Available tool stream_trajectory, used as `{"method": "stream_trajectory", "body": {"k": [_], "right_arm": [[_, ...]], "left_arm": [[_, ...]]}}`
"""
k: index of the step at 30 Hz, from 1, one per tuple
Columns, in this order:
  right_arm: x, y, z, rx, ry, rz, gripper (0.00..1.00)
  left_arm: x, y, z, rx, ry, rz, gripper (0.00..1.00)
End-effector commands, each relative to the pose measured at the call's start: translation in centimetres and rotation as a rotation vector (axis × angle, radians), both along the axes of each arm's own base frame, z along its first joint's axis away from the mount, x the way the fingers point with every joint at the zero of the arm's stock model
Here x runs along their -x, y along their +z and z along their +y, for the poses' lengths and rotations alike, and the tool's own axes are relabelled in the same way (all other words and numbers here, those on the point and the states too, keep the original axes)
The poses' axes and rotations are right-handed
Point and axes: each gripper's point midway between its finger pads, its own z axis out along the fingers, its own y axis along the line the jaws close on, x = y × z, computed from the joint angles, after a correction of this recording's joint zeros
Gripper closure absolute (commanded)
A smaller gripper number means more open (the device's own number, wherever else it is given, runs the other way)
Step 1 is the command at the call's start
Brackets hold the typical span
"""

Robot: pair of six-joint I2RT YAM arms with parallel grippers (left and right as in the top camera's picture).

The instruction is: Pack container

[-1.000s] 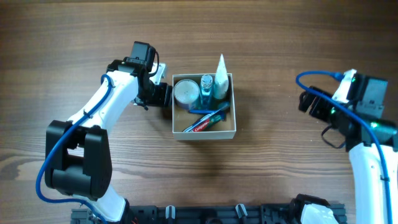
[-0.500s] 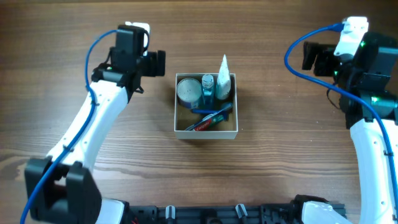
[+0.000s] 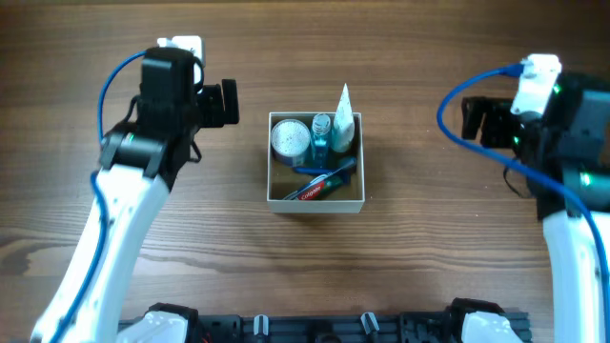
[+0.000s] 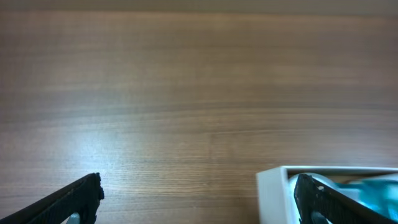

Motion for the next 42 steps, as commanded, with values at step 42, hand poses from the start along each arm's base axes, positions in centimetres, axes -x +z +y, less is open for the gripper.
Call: {"method": "stream_trajectory", "body": {"k": [42], "right_arm": [[10.5, -3.8, 4.8, -0.035, 0.104, -0.736, 0.0]], "left_arm": [[15.6, -0.6, 1.5, 0.254, 0.036, -0.235, 0.0]]}}
